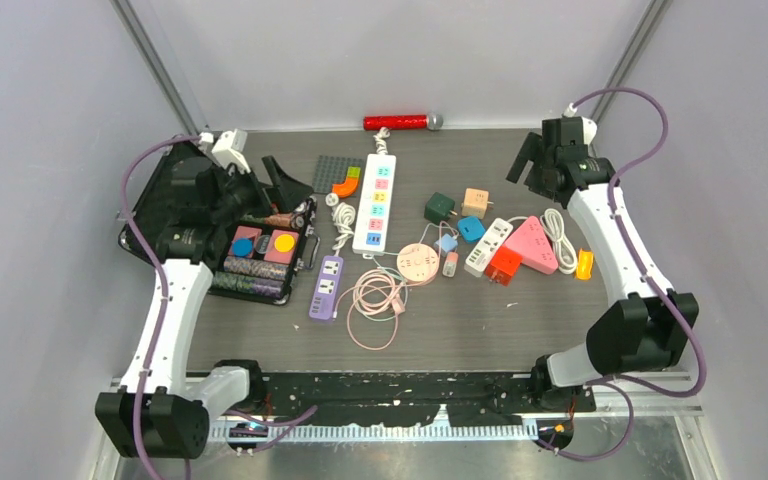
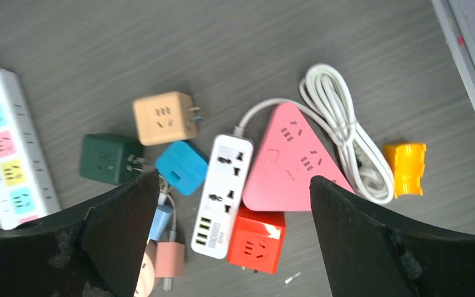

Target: Insert the plug

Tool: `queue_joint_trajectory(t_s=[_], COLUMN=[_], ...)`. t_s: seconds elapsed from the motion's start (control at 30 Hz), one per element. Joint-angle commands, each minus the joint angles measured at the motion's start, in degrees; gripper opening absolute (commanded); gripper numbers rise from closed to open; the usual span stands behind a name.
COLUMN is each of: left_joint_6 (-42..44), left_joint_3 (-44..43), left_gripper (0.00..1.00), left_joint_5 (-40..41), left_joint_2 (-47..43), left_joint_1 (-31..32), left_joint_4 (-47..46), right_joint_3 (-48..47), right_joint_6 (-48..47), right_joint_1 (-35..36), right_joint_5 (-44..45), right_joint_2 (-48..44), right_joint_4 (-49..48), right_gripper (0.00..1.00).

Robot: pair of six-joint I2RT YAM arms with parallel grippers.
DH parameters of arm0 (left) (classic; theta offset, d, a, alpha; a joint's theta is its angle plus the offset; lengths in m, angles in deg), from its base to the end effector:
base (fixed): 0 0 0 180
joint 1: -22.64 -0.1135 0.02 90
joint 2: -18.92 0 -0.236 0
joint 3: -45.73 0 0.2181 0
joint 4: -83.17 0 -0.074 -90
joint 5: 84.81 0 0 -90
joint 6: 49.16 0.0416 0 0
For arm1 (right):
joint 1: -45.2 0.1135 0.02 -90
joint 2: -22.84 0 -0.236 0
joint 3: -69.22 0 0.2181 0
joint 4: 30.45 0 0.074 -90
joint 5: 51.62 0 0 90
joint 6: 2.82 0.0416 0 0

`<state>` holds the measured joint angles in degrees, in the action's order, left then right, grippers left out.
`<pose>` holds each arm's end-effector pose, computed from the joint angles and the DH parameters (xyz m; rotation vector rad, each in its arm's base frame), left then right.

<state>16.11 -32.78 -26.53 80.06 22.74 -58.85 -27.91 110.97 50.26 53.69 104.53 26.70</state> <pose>0.2166 -0.0223 0.3468 -0.0406 1.9605 -0.8202 0.2812 0.0139 0.3292 0.5029 2.2114 -0.0419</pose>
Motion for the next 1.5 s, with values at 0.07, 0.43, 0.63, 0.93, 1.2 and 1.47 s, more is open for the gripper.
queue_joint_trajectory(t_s=[0.07, 0.43, 0.63, 0.93, 1.2, 1.47], left_joint_6=[0.8, 9.9, 10.3, 9.4, 9.1, 8.3], left_joint_3=[-1.2, 1.7, 2.6, 1.9, 0.5, 0.2], left_gripper=[0.96, 0.94, 0.94, 0.94, 0.93, 0.93], left_joint_5=[-1.7, 2.0, 5.4, 7.9, 9.0, 10.0], left_joint_2=[2.9, 5.2, 5.9, 7.8, 8.8, 8.8], left_joint_1=[3.8, 8.3, 9.9, 10.5, 11.2, 13.1], left_joint_4=[-12.8, -15.3, -14.1, -14.0, -13.3, -16.4], right_joint_3=[3.1, 16.5, 19.0, 20.4, 22.1, 11.0], right_joint_6=[9.0, 23.9, 26.0, 25.7, 24.5, 21.4], right_joint_1=[0.0, 7.6, 8.1, 8.0, 7.3, 7.6], right_joint_5=[2.8, 2.1, 4.7, 5.7, 2.8, 6.4], right_joint_2=[0.9, 1.5, 4.7, 8.3, 8.7, 1.8], right_joint_4=[7.8, 9.7, 10.2, 6.0, 3.0, 6.9], right_gripper=[0.96, 0.95, 0.96, 0.92, 0.54, 0.33])
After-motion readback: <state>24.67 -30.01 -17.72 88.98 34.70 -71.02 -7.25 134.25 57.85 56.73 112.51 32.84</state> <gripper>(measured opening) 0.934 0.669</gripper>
